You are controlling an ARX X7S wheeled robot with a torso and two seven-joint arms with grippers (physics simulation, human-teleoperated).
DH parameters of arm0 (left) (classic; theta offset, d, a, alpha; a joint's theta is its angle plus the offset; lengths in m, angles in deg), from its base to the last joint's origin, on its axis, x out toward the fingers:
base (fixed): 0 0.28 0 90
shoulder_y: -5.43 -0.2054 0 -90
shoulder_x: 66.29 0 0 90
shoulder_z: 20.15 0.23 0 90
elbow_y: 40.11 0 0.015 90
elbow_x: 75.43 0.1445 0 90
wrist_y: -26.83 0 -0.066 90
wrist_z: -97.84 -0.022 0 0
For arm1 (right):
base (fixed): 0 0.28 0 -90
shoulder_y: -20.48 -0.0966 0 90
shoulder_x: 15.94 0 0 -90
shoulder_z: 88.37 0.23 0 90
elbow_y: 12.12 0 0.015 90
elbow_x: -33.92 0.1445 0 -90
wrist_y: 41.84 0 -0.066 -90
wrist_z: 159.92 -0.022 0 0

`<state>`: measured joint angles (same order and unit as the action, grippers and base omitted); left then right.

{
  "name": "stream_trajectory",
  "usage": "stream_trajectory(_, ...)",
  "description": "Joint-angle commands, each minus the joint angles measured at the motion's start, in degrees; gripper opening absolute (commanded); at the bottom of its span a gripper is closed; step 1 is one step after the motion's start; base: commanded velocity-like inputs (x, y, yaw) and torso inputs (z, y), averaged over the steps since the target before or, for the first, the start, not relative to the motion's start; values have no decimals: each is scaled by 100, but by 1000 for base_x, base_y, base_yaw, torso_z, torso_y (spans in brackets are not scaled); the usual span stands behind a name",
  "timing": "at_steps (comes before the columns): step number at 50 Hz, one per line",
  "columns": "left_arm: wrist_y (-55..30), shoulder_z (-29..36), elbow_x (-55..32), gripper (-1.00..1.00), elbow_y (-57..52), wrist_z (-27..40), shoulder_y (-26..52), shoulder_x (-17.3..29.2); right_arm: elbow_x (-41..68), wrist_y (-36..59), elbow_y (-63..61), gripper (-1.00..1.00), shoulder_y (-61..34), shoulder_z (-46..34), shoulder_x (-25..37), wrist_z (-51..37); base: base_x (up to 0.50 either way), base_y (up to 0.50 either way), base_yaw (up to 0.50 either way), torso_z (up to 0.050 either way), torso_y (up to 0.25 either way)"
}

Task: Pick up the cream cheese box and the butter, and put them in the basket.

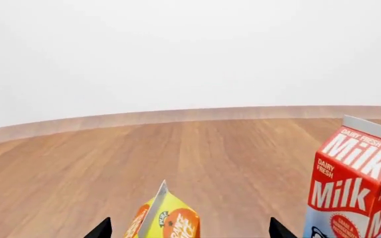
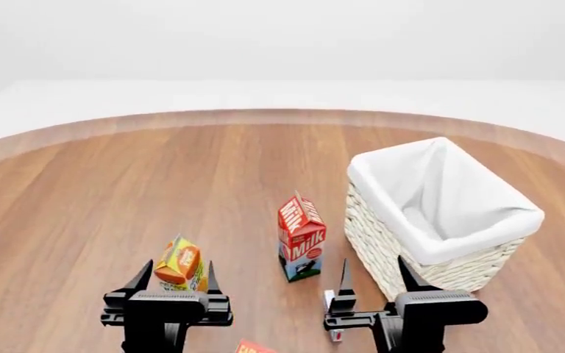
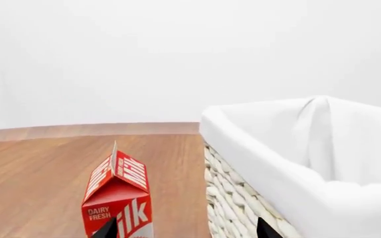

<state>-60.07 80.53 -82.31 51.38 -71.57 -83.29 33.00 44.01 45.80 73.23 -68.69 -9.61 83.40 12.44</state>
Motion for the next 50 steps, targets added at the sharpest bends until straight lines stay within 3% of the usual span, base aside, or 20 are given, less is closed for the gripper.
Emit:
stream_trajectory(1, 15, 49, -12, 100, -3, 46, -8, 35, -15, -23, 13, 100, -7, -62, 31, -58, 0, 0, 0, 0, 0)
stream_trajectory(17, 51, 100, -51, 100, 33, 94, 9, 74, 2, -171, -107, 100, 59, -158, 119, -42, 37, 0, 0, 0, 0)
stream_trajectory(18, 29, 103, -56, 100, 10, 100, 7, 78, -24, -127, -84, 100, 36, -165, 119, -69, 500, 0, 0, 0, 0)
stream_trajectory(20, 51, 111, -39, 100, 31, 117, 15, 82, 336, 1216, -1043, 100, -29, -189, 228, -225, 0, 0, 0, 0, 0)
stream_trajectory(23, 57, 119, -51, 100, 36, 120, 18, 92, 481, 1455, -1227, 100, -58, -179, 231, -242, 0, 0, 0, 0, 0)
stream_trajectory(50, 96, 213, -85, 100, 68, 199, 38, 154, 570, 2078, -1868, 100, -120, -361, 472, -380, 27, 0, 0, 0, 0)
